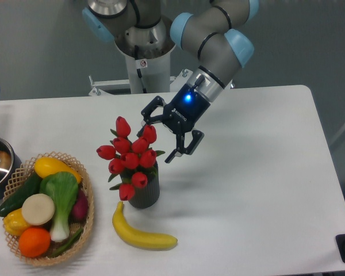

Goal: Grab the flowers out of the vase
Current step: 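Lower the gripper around the tulip stems just above the vase rim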

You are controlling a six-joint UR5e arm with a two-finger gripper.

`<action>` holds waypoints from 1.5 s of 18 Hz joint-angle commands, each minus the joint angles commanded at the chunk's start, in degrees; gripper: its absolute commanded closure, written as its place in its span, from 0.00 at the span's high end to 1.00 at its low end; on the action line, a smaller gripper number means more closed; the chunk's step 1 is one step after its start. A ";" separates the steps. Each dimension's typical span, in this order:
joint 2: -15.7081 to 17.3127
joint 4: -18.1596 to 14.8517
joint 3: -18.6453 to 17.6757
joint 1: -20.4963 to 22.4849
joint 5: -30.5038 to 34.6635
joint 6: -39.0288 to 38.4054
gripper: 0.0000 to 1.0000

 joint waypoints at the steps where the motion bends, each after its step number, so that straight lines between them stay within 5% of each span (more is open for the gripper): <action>1: 0.00 0.00 0.09 -0.09 -0.09 0.00 1.00; 18: -7.56 0.18 6.41 -5.80 -0.44 -0.26 1.00; 27: -7.91 0.26 6.50 -6.60 -0.62 0.09 1.00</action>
